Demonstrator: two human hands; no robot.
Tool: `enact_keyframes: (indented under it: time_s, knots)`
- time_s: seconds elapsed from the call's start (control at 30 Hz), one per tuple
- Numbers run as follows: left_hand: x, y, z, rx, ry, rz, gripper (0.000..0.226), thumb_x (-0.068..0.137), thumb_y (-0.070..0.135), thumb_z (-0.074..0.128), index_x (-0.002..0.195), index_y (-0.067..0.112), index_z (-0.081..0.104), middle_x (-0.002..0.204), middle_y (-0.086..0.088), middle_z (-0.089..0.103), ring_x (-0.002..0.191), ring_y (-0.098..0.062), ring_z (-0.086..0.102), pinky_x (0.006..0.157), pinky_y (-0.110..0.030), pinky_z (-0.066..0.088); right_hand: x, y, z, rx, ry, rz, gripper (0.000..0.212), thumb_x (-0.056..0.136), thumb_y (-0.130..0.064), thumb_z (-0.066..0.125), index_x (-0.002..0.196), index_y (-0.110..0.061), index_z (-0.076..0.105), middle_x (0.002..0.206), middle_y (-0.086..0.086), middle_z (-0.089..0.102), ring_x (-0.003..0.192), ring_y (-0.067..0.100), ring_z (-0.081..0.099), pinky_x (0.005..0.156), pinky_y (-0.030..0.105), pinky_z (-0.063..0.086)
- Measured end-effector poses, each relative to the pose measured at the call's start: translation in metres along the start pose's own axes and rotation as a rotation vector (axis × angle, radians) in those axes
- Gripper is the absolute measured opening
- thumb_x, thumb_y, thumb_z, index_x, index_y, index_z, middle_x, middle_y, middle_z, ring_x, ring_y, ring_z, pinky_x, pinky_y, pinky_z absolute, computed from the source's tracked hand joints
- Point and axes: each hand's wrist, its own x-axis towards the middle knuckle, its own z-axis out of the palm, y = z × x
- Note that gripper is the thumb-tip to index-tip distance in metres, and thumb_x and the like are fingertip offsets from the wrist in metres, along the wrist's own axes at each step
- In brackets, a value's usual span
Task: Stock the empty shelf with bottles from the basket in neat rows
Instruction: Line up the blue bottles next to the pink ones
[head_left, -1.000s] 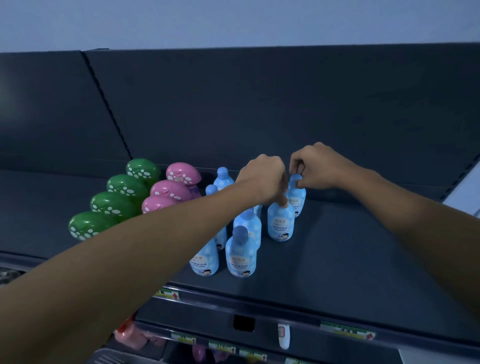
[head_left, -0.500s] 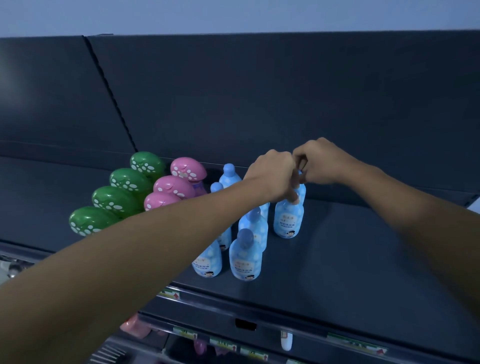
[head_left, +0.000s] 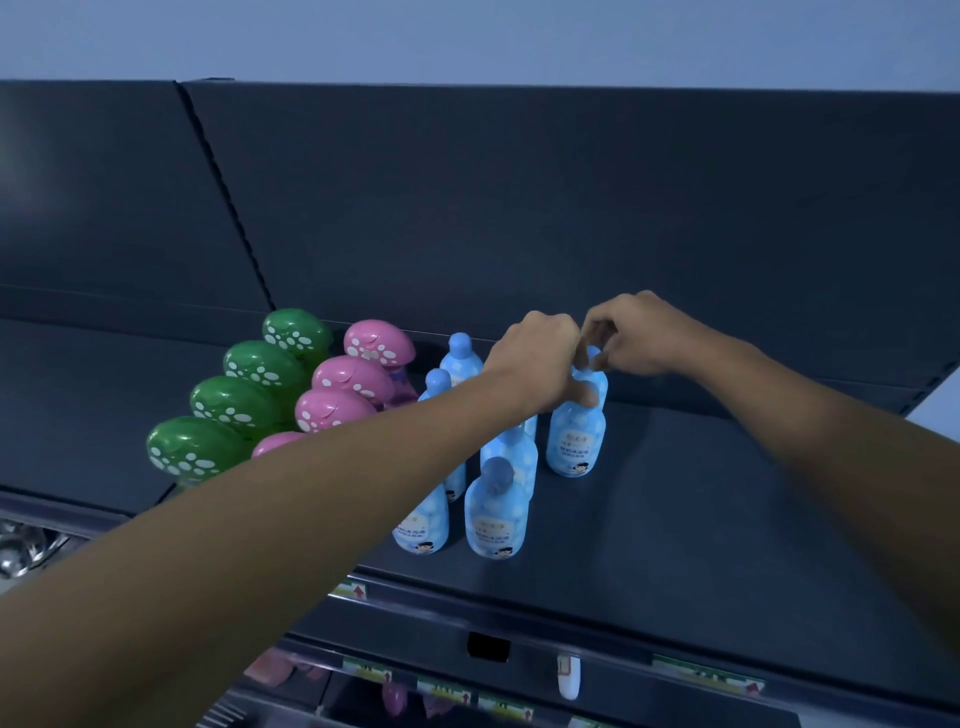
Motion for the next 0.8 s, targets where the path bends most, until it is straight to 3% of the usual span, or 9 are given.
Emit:
enact_keyframes:
  time_s: [0.2, 0.6, 0.8]
  knots:
    - [-0.024, -0.031, -0.051, -0.074, 0.113, -0.045, 0.022, 0.076, 0.046, 0.083, 0.083, 0.027, 0.077, 0.086, 0.003, 0.072, 0.088, -0.021, 0.069, 0.082, -0.038, 0.059, -0.021, -0.02, -0.012, -0.041, 0.086, 0.002, 0.019, 0.086, -0.026, 0.075, 0.101, -0.034, 0.069, 0.107, -0.009, 0.067, 0.096, 0.01, 0.063, 0.091, 0.035, 0.054]
    - [-0.111, -0.124, -0.114, -0.007, 0.103, -0.038, 0.029, 0.082, 0.051, 0.076, 0.086, 0.023, 0.077, 0.086, 0.0, 0.073, 0.086, -0.023, 0.069, 0.08, -0.041, 0.06, -0.078, -0.159, -0.007, -0.154, 0.144, -0.039, 0.019, 0.09, -0.022, 0.061, 0.105, -0.028, 0.07, 0.095, -0.011, 0.067, 0.093, 0.013, 0.063, 0.081, 0.035, 0.055]
    - [-0.173, -0.171, -0.127, 0.035, 0.069, 0.05, 0.027, 0.083, 0.045, 0.077, 0.076, 0.019, 0.077, 0.077, -0.002, 0.074, 0.077, -0.023, 0.069, 0.068, -0.036, 0.059, -0.109, -0.252, 0.033, -0.169, 0.17, 0.03, 0.025, 0.09, -0.019, 0.055, 0.111, -0.026, 0.069, 0.095, -0.011, 0.072, 0.09, 0.014, 0.062, 0.077, 0.035, 0.052]
